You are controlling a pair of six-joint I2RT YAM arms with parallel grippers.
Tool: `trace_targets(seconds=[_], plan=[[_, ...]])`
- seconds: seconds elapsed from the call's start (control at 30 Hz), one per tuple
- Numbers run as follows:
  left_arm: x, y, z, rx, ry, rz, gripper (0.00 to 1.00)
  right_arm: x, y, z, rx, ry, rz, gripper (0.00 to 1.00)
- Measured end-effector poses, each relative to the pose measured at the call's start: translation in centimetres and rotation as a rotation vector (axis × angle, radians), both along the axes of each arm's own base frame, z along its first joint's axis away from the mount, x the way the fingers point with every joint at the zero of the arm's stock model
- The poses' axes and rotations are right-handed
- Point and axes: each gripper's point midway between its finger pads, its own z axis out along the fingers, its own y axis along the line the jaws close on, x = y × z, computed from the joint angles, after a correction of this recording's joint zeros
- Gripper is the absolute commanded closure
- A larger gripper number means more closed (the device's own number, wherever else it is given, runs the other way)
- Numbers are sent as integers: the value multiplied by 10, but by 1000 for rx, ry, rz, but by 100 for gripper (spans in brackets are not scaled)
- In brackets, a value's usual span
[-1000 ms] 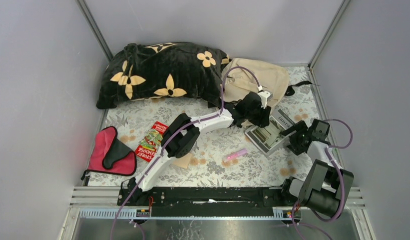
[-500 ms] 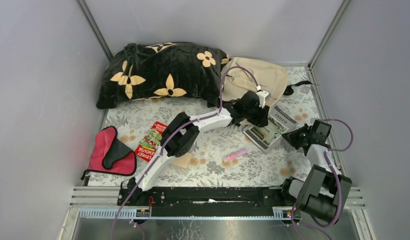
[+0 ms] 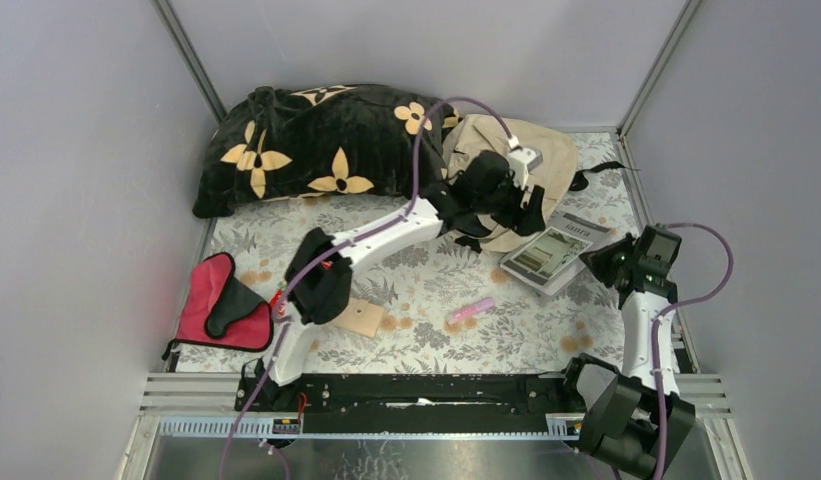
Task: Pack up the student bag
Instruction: Pick up the book from the center of the board.
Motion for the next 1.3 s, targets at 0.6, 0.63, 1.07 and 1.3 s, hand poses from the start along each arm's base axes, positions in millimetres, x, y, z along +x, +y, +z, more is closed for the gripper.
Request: trace_targets(seconds=[0.6,0.63,1.07,1.3], plan=[[40,82,48,-101,79,119,14,5,4,121,-98,-244,40,100],[45,90,46,-99,90,133,12,5,9,125,-88,-265,64,100],[13,140,77,-242,213,10,8,16,104,188,115,-619,579,100],[-9,135,90,-398,332,-114,21,6,140,206,208,-702,787,100]])
